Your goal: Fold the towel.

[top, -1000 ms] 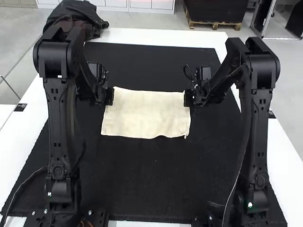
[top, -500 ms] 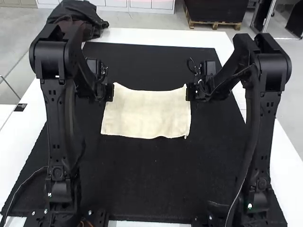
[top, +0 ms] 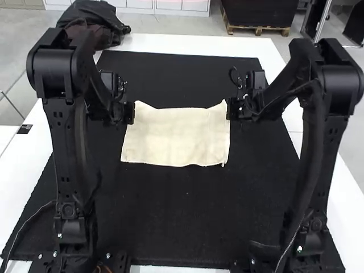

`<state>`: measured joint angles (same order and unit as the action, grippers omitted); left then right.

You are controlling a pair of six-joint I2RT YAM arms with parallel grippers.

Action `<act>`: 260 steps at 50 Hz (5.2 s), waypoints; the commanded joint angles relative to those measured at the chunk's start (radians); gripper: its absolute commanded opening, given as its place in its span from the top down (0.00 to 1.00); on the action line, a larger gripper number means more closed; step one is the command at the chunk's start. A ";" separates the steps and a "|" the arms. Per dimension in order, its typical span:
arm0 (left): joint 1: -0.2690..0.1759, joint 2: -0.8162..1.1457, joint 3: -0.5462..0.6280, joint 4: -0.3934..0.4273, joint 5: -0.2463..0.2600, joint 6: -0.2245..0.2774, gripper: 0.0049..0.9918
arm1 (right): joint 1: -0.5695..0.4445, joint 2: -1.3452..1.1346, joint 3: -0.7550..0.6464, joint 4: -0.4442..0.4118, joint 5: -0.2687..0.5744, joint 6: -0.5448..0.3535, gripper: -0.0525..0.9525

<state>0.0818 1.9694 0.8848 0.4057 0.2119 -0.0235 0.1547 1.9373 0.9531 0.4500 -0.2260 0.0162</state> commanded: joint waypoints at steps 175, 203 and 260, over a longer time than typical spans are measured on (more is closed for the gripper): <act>0.029 -0.547 -0.538 -0.010 -0.089 -0.004 0.01 | -0.014 -0.420 -0.484 -0.132 -0.099 0.034 0.04; 0.032 -0.724 -0.535 -0.031 -0.092 -0.073 0.02 | -0.001 -0.360 -0.444 -0.108 -0.111 0.025 0.05; 0.090 -0.817 -0.458 -0.183 -0.094 -0.062 0.02 | 0.100 -0.138 -0.381 -0.033 -0.167 0.034 0.84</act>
<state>0.1589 1.1706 0.3794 0.2340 0.1268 -0.0875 0.2256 1.7493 0.5552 0.4198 -0.2676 0.0368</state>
